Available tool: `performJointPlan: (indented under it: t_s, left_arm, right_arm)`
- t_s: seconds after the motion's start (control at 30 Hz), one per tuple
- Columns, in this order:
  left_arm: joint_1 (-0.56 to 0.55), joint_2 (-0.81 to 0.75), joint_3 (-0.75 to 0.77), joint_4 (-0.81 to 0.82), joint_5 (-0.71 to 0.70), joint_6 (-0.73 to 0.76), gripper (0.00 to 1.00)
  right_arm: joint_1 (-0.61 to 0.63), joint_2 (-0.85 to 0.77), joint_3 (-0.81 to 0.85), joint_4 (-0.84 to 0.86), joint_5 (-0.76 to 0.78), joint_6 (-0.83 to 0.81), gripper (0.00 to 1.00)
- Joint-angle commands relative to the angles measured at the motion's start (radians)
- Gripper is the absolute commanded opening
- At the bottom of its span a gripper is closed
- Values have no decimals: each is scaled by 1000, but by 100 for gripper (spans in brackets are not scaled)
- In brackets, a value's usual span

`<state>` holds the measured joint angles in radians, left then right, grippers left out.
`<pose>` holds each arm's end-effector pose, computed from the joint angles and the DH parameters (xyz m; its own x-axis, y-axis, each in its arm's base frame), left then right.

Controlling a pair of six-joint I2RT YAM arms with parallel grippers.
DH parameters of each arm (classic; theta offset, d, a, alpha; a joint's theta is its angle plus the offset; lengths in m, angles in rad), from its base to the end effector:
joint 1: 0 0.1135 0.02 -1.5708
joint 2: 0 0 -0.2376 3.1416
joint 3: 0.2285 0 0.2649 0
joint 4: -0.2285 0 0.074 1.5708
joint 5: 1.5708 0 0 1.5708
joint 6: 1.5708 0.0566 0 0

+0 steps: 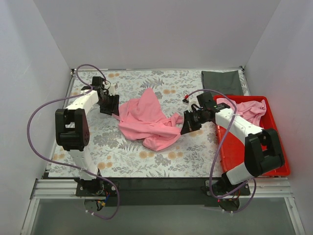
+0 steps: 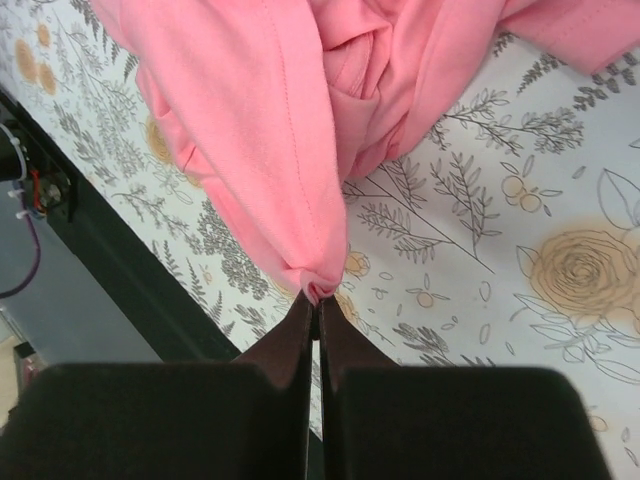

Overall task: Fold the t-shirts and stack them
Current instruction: Flatten the tshirt out

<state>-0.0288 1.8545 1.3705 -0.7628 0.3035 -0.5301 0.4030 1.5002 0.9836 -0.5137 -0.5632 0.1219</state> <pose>0.3829 -0.0280 0.1533 -0.8795 -0.4574 -0.1314 -0.3733 0.8344 -0.4054 0.2824 0.1533 0.1708 -0.8540 -0.2523 -0.4551 -0.4841 0.7060 0.5170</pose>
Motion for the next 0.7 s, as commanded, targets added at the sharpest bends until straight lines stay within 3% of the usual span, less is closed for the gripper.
performJointPlan:
  t_s: [0.0,0.27,0.4,0.47,0.5,0.57,0.67]
  left_arm:
    - [6,14,-4,101,-116,30,49]
    - [-10,115,24,138,-135,47,55]
    - [-36,161,10,171,-165,42,52]
    - [-37,186,7,181,-179,41,44]
    - [-37,192,7,181,-187,38,21]
    - [-26,178,19,177,-175,24,1]
    - [26,132,108,116,-101,-10,0]
  right_arm:
    - [-20,-52,23,-59,13,-90,1]
    - [-21,-74,17,-72,-12,-119,1]
    - [-21,-84,16,-91,-36,-152,1]
    - [-23,-87,33,-103,-38,-185,1]
    - [-23,-89,44,-120,-26,-197,1]
    - [-26,-93,87,-138,-1,-238,1]
    - [-53,-98,162,-177,49,-307,1]
